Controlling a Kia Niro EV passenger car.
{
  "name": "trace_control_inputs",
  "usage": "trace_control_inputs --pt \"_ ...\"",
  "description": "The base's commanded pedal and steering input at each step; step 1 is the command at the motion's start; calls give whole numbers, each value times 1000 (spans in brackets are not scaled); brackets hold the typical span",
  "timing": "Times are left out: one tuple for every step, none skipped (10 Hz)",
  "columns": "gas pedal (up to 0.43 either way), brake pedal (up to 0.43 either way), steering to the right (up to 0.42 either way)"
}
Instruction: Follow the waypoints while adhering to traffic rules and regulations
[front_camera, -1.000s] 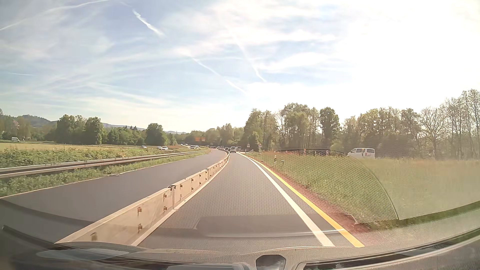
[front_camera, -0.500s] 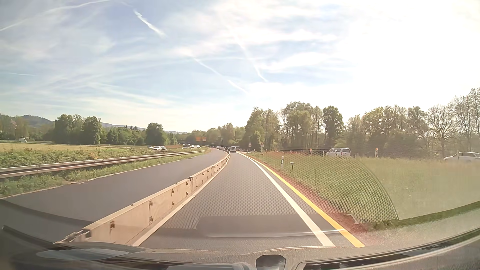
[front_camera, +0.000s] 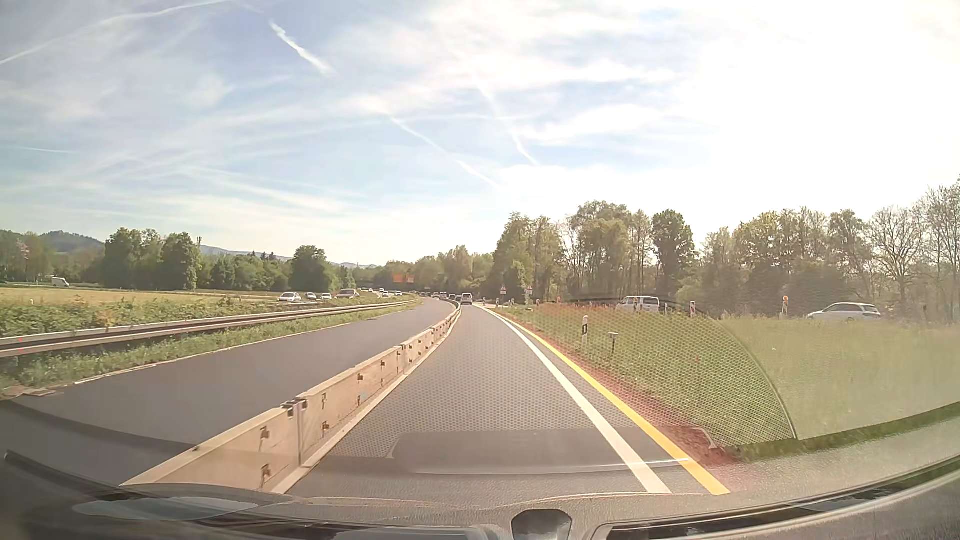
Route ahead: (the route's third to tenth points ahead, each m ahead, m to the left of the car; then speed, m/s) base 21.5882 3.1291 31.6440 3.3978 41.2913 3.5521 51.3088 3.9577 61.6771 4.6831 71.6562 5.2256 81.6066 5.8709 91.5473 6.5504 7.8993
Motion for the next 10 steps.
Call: trace_control_inputs --pt "28 0 -3" --pt "39 0 -3" --pt "59 0 -3" --pt "67 0 -3" --pt "67 0 -3" --pt "67 0 -2" --pt "67 0 -2" --pt "67 0 -2" --pt "67 0 -1" --pt "67 0 -1"
